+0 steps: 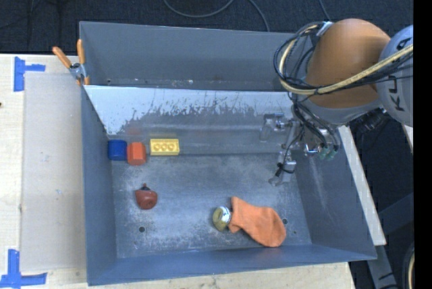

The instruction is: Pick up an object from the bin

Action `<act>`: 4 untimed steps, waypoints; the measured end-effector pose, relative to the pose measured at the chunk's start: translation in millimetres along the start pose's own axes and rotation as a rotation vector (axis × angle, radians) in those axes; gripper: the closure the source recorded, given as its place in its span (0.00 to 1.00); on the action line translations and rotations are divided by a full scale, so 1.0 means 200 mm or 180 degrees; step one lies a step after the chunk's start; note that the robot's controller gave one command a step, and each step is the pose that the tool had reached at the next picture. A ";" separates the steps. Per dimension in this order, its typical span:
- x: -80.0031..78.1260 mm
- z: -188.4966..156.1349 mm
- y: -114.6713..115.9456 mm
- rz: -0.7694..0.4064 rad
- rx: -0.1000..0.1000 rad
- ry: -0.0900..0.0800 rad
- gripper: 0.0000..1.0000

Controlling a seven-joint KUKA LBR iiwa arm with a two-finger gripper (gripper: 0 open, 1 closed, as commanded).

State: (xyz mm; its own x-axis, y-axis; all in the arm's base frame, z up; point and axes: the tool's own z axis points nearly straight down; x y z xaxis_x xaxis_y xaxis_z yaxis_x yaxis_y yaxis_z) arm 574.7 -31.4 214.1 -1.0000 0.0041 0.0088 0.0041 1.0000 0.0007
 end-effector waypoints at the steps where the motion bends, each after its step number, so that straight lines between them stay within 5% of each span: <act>1: -0.01 -0.02 0.00 -0.0002 0.0001 -0.0024 0.00; 2: 0.16 0.14 -0.04 -0.0199 0.0001 -0.0035 0.00; 3: 0.14 0.43 -0.06 -0.0308 0.0004 -0.0029 0.00; 4: 0.27 0.61 -0.01 -0.0175 -0.0002 -0.0020 0.00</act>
Offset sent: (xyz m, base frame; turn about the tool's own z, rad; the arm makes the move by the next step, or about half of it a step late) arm -0.0814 -0.0220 -0.0746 -0.1354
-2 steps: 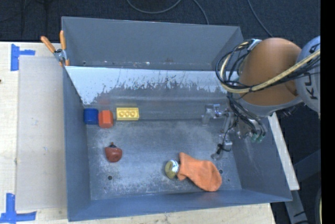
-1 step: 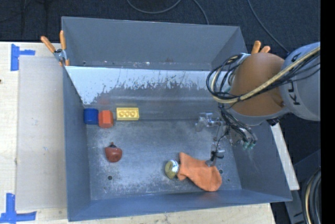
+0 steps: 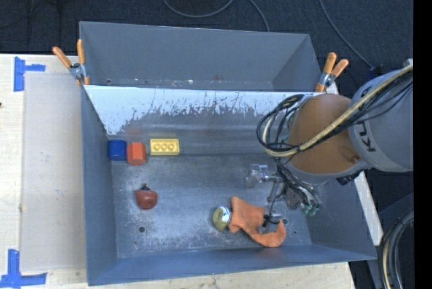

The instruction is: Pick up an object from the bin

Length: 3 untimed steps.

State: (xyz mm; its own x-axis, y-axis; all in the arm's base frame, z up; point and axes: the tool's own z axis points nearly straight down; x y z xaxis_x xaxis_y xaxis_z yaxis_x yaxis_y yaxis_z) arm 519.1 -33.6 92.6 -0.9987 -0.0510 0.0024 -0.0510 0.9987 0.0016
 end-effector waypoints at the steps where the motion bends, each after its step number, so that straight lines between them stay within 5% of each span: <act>1: 0.07 0.06 0.06 0.0046 0.0001 0.0009 0.00; 2: 0.13 0.12 0.14 0.0404 -0.0002 0.0015 1.00; 3: 0.13 0.12 0.14 0.0403 -0.0001 0.0014 1.00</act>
Offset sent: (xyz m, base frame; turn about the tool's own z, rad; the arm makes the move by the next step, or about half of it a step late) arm -0.0261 0.0259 -0.0226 0.1296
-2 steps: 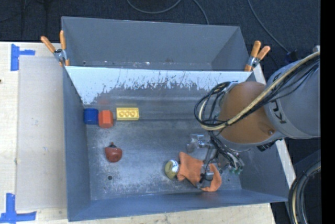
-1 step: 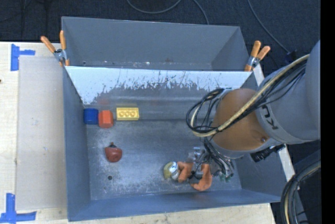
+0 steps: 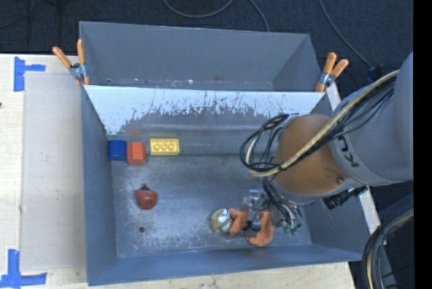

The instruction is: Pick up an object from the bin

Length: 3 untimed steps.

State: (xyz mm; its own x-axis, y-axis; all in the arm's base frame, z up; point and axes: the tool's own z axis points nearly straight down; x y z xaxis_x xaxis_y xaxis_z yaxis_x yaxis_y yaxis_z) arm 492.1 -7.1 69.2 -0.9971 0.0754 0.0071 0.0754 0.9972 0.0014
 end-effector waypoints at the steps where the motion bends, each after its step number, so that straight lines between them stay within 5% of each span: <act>1: 0.00 -0.28 -0.01 0.0015 0.0000 0.0021 1.00; 3: 0.01 -0.88 -0.07 -0.0059 -0.0001 0.0028 1.00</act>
Offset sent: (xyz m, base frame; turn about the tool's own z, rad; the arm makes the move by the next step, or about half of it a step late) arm -0.0043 -0.0186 0.1312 -0.0022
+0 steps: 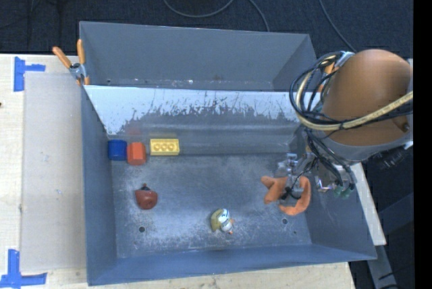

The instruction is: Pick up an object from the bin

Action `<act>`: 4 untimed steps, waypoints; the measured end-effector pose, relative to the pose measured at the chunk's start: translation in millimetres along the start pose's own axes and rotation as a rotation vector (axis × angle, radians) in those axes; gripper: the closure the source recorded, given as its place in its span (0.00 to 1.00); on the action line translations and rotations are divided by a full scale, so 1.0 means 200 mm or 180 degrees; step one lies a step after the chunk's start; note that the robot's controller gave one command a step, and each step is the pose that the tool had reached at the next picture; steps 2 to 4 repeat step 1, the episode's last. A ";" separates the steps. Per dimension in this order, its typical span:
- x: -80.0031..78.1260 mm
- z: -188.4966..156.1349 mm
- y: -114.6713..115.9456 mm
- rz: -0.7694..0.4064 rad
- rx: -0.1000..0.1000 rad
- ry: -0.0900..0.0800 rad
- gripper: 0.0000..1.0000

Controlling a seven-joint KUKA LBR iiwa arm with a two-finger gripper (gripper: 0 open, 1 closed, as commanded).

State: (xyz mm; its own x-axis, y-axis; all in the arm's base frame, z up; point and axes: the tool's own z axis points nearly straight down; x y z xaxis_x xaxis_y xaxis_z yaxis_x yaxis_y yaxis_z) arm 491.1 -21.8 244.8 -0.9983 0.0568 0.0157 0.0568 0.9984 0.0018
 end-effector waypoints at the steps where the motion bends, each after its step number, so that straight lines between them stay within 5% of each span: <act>1: 0.01 -0.29 0.03 0.0050 -0.0001 0.0005 1.00; 4: 0.01 -0.29 0.03 0.0050 -0.0001 0.0005 1.00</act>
Offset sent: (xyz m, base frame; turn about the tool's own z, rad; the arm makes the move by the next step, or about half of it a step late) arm 0.0164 -0.0042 -0.1706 0.1869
